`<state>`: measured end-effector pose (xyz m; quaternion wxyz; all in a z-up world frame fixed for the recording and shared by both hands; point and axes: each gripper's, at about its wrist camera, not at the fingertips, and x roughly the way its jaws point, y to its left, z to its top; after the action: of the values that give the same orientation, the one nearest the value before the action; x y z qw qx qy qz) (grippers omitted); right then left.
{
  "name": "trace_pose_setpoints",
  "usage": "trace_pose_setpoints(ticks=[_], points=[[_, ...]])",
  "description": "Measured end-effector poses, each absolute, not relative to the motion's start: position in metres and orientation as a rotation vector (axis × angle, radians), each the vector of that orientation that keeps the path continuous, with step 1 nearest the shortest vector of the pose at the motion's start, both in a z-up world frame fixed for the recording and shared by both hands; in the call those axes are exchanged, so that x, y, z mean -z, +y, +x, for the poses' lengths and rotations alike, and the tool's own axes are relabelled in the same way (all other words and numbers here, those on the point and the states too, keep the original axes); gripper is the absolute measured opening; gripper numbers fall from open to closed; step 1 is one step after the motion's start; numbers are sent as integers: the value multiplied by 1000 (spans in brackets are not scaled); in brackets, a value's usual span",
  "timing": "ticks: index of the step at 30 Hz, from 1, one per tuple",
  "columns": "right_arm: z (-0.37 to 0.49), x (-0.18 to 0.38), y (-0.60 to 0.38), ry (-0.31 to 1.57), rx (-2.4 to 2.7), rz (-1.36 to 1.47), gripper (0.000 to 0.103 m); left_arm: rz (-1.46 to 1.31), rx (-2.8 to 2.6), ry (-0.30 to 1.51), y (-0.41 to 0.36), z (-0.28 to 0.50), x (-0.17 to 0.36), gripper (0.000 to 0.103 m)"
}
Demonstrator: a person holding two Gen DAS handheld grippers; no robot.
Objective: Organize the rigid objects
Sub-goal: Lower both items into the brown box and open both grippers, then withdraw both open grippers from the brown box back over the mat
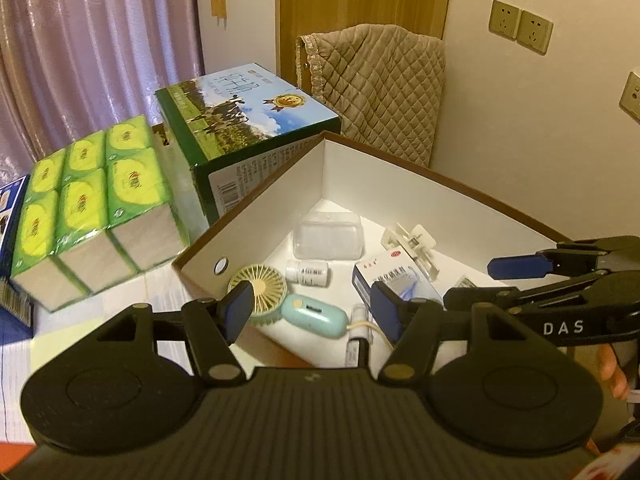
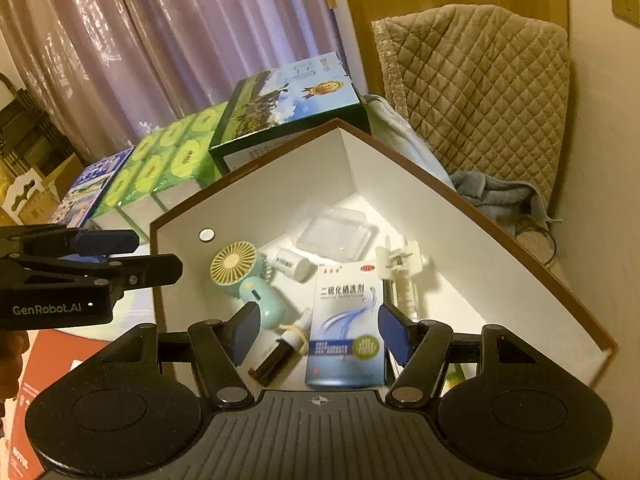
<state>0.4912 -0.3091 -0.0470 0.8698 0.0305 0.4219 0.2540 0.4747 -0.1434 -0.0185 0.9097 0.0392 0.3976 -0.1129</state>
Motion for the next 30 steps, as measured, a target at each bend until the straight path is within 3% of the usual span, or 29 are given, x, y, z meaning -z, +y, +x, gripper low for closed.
trace_pose_setpoints(ticks=[2,30], points=[[483,44,-311,876,-535,71,62,78,225,816,-142,464,16,66],[335,48,-257,914,-650,-86,62,21,135,896,-76,301,35,73]])
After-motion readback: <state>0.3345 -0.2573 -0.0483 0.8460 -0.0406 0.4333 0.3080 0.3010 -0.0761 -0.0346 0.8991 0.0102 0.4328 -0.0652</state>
